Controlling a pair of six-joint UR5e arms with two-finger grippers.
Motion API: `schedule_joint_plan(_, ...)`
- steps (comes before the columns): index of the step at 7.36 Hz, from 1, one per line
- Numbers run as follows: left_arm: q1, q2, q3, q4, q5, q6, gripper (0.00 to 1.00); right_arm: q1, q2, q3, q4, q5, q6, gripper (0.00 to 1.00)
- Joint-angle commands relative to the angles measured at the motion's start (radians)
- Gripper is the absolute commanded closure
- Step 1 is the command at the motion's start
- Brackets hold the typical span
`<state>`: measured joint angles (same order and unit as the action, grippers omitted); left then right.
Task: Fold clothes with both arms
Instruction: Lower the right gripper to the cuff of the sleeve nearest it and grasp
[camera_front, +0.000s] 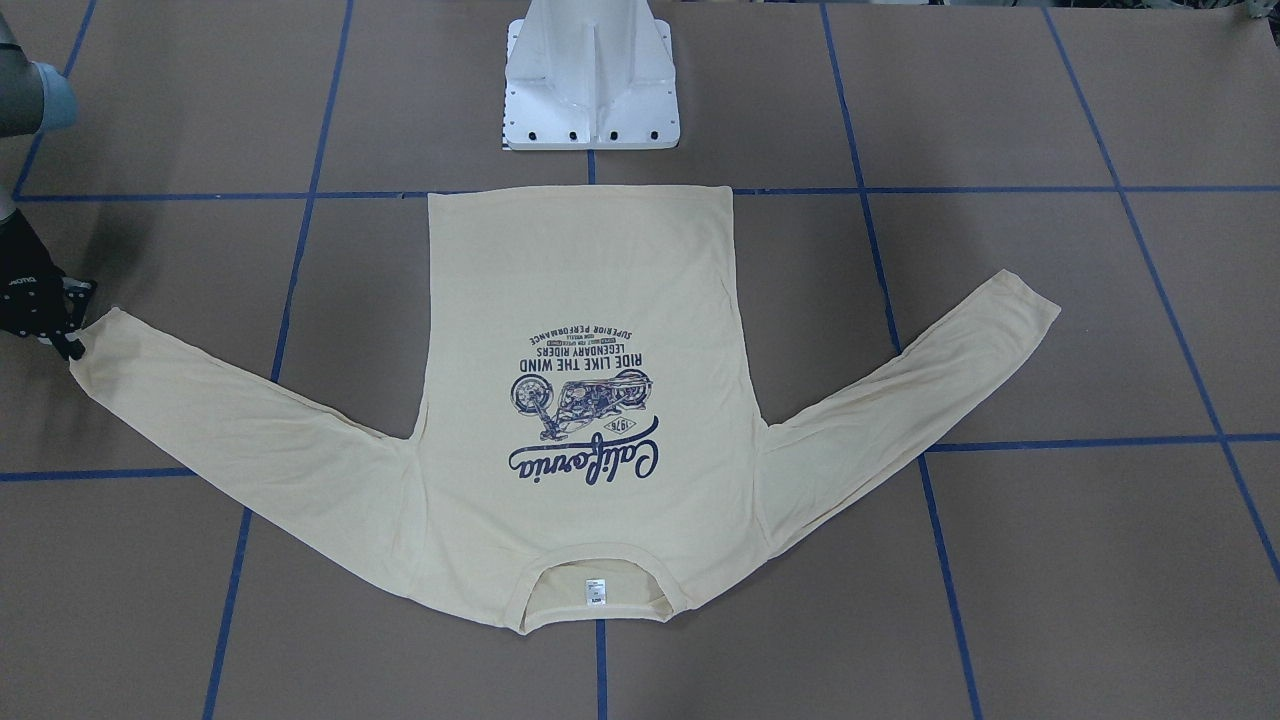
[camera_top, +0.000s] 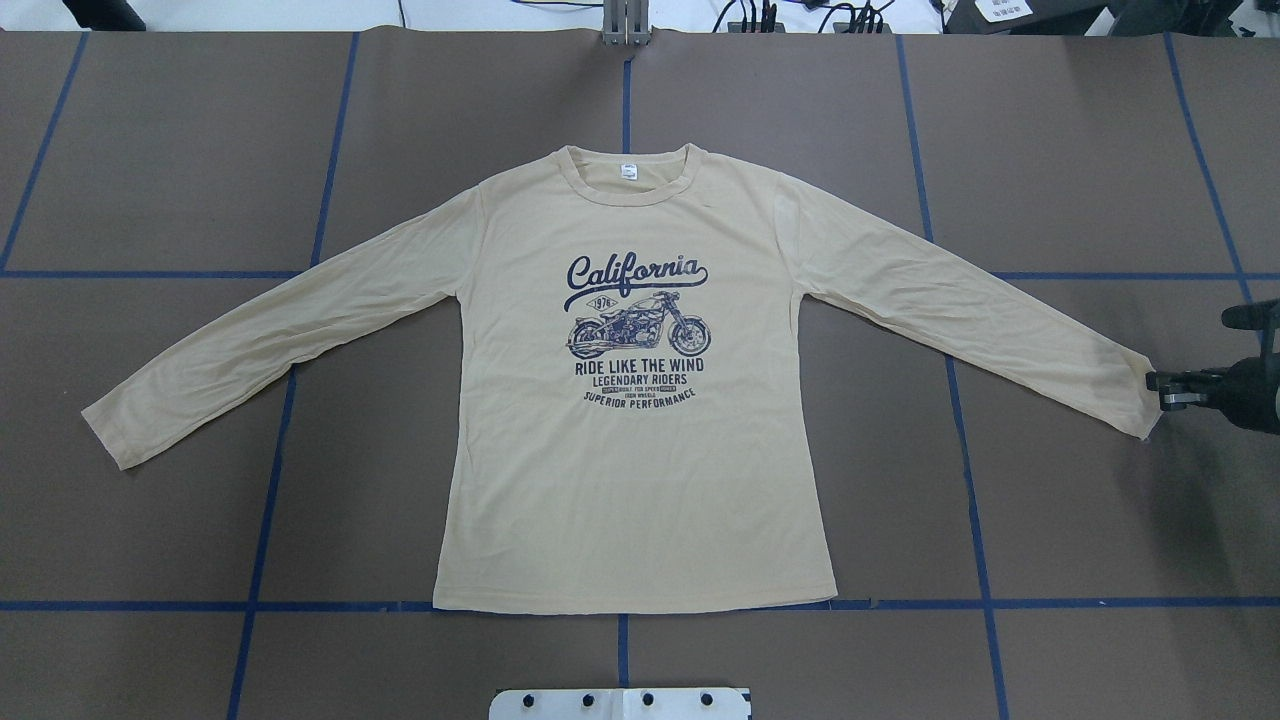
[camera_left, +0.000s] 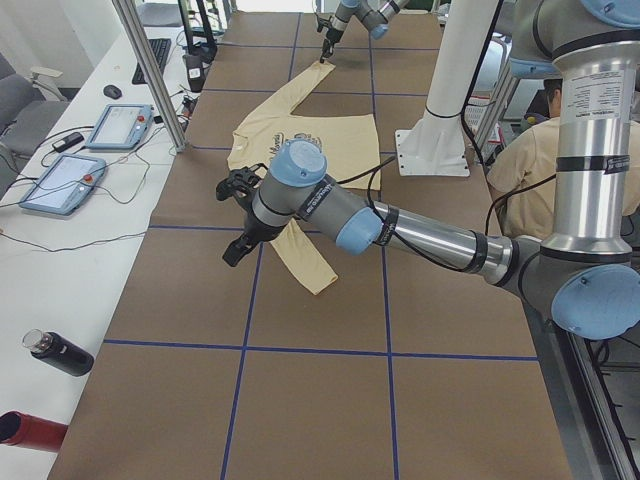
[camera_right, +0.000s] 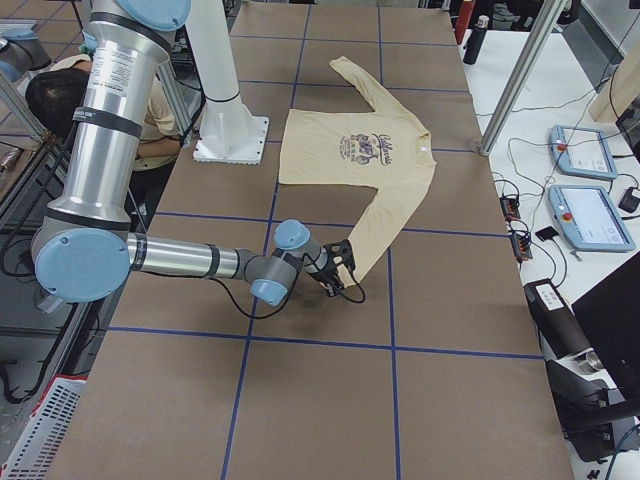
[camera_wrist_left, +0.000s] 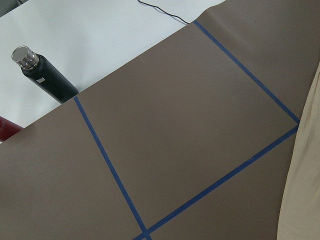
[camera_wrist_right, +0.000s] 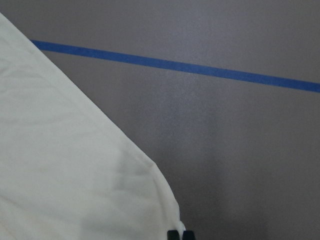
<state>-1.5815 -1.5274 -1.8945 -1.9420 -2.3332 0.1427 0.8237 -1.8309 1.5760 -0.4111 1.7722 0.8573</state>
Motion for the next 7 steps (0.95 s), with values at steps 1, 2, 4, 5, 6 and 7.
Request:
schedule_joint_plan(1,0.000,0.001,0.000,0.000,0.000,0.000,0.00,0.012,-0.001,0.057,-0.003,0.007,-0.001,1.00)
schedule_joint_plan(2,0.000,0.001,0.000,0.000,0.000,0.000,0.00,0.034,-0.002,0.111,-0.009,0.007,-0.001,1.00)
schedule_joint_plan(4,0.000,0.001,0.000,0.000,0.000,0.000,0.00,0.051,0.002,0.246,-0.093,0.004,0.014,1.00)
schedule_joint_plan(5,0.000,0.003,0.002,0.000,0.000,0.000,0.00,0.051,0.015,0.328,-0.166,-0.003,0.028,1.00)
schedule_joint_plan(6,0.000,0.003,0.002,0.000,0.000,0.000,0.00,0.055,0.083,0.382,-0.263,-0.007,0.078,1.00)
schedule_joint_plan(7,0.000,0.003,0.002,0.000,0.000,0.000,0.00,0.055,0.211,0.387,-0.367,-0.025,0.118,1.00)
